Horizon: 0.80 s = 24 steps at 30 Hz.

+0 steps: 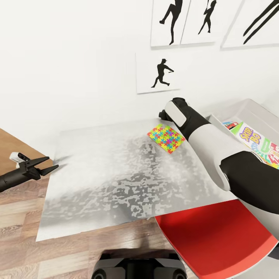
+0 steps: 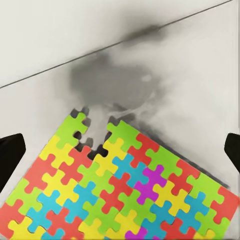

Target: Put all the toys in the child's room - the three board games (two on the bed and one on the table), the two jigsaw puzzles on the table, and the tennis ball on the table - inside the toy box on the table in the child's room.

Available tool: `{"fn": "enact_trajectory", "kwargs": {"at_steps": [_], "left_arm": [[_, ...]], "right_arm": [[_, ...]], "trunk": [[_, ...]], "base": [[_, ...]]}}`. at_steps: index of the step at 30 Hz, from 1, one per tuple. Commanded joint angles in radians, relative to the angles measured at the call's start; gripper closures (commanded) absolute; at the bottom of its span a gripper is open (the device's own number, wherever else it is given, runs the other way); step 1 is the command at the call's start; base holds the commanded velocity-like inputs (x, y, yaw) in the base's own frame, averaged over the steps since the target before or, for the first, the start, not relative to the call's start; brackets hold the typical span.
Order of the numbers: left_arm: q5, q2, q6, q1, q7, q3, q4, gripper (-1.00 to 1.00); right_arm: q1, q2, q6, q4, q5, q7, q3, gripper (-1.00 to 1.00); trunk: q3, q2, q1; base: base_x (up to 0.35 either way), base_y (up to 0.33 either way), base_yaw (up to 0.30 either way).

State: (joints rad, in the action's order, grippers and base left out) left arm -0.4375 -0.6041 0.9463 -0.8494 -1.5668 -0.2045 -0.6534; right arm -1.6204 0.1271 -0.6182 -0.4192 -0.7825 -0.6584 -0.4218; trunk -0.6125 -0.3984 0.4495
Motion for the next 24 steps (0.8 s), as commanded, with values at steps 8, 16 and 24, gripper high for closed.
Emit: {"fn": "enact_trajectory", "kwargs": {"at_steps": [8, 16, 24], "left_arm": [[0.000, -0.001, 0.011, -0.001, -0.004, 0.000, 0.000, -1.00], [0.000, -0.001, 0.011, 0.000, -0.004, -0.001, 0.000, -1.00], [0.000, -0.002, 0.010, 0.000, -0.004, -0.001, 0.000, -1.00]], "right_arm": [[-0.001, 0.000, 0.001, 0.049, -0.009, 0.002, -0.008, -1.00], [-0.001, 0.000, 0.001, 0.061, -0.009, 0.011, -0.008, -1.00], [-0.001, 0.001, -0.002, 0.063, -0.009, 0.013, -0.009, -1.00]], "trunk": [[-0.001, -0.002, 0.001], [-0.001, -0.002, 0.001], [-0.001, -0.002, 0.001]], "base": [[0.000, 0.000, 0.000], [0.000, 0.000, 0.000], [0.000, 0.000, 0.000]]}}
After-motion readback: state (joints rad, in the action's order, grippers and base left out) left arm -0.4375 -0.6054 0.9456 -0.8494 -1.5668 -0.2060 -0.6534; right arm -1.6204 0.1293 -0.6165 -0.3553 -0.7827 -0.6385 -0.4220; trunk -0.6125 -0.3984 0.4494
